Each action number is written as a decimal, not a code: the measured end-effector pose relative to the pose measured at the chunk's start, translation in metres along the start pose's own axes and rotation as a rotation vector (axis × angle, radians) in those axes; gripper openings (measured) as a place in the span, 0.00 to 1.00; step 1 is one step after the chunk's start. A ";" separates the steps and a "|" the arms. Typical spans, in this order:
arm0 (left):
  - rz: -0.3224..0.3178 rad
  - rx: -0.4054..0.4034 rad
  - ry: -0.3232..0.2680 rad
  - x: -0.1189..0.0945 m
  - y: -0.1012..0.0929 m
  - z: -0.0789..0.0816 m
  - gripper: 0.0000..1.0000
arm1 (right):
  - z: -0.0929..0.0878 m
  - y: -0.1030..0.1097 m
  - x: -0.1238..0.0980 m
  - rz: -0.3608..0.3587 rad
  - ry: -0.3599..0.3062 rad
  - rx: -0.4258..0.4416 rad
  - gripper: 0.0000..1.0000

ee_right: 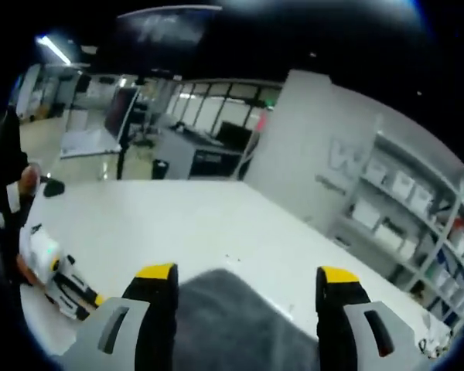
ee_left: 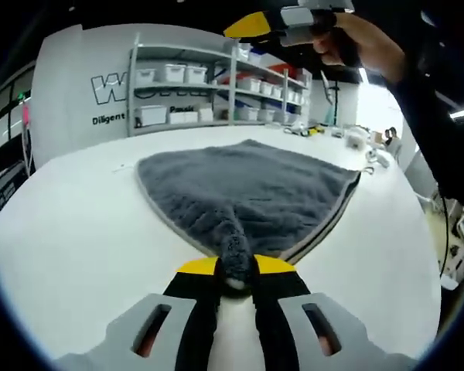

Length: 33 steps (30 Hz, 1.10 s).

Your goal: Open the folded towel by lifting each exposed corner and separating the folded layers until the towel lies flat within the target outline without major curled edges

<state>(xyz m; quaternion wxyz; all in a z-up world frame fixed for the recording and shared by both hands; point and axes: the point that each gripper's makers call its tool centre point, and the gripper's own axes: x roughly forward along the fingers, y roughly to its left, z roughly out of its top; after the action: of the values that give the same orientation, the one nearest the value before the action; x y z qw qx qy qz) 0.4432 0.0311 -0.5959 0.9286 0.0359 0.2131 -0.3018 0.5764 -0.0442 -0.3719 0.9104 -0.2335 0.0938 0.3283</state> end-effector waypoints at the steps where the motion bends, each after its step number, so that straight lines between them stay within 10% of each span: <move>1: 0.000 -0.002 0.000 0.000 0.000 0.000 0.13 | 0.001 0.001 0.002 0.005 0.008 -0.002 0.73; 22: -0.095 -0.037 0.075 0.003 -0.002 0.000 0.07 | 0.015 -0.013 0.079 0.146 0.161 -0.112 0.75; 33: -0.120 -0.022 0.128 0.004 -0.002 -0.001 0.05 | -0.010 -0.001 0.120 0.311 0.257 -0.131 0.67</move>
<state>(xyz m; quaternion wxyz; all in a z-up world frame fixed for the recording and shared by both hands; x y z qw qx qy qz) 0.4445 0.0272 -0.5984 0.8935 0.0320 0.2773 -0.3518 0.6691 0.0169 -0.4197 0.8121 -0.3150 0.2223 0.4379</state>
